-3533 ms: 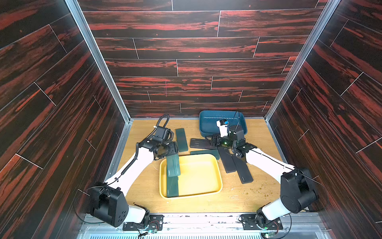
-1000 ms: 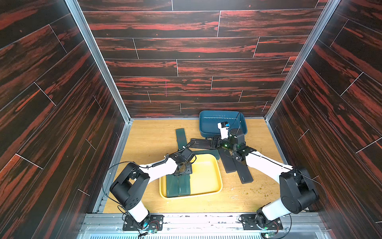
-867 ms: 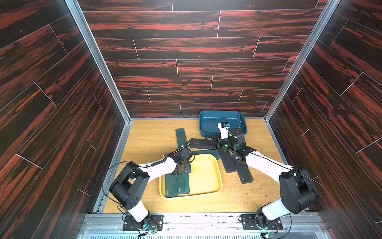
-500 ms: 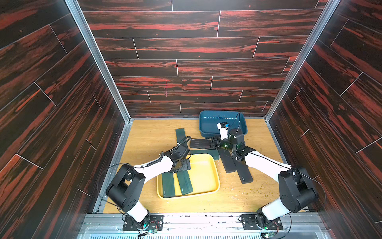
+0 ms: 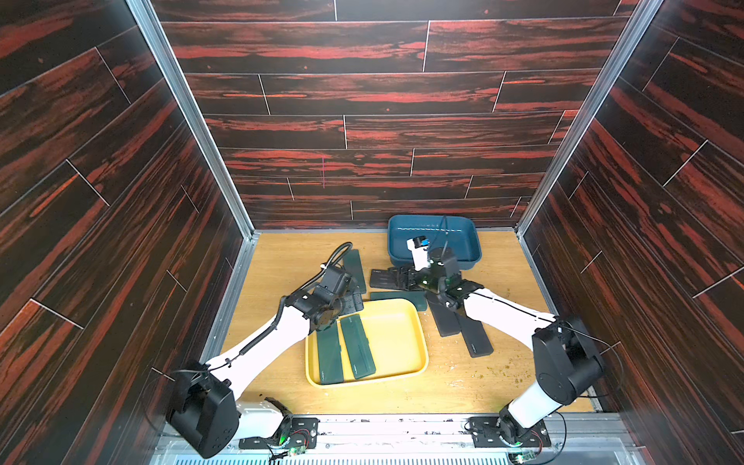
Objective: Place the pencil cases by color into the storage box
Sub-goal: Place the pencil case at the storage box, then pick up the pencil case from the center of the board.
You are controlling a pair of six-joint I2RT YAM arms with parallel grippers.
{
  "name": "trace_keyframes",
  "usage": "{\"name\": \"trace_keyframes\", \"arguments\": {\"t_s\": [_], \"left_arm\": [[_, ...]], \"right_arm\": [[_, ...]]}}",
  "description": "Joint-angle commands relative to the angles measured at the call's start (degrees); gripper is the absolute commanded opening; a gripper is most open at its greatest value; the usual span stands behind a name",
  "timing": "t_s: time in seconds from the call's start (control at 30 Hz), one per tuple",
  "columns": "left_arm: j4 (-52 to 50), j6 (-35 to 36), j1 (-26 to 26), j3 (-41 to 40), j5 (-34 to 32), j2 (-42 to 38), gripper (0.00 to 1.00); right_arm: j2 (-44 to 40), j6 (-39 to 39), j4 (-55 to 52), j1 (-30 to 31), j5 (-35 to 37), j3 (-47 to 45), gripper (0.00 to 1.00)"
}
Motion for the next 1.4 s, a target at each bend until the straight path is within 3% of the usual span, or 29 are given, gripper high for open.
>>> {"name": "trace_keyframes", "arguments": {"t_s": [0.0,0.27,0.67,1.07,1.37], "left_arm": [[-4.24,-1.75,1.76,-1.85,-4.03,-3.94,0.95],[0.01,-5.56,8.53,-9.41,-3.72,-11.69,0.95],[2.66,-8.18,18.0,-17.63,-3.2,-20.16,0.97],[3.87,-6.95,20.22,-18.72,-2.63,-20.64,0.98],[6.21,-6.78,20.31,-19.02,-1.1,-19.09,0.98]], "right_arm": [[5.68,-2.19,-6.49,3.09,6.53,6.29,0.84],[20.28,-0.59,-18.76,7.84,16.82,23.58,0.87],[38.35,1.99,-31.3,10.97,19.77,46.81,0.9],[57.62,4.87,-46.6,12.31,23.91,76.59,0.9],[60.44,4.1,-46.45,11.74,25.11,78.77,0.92]]}}
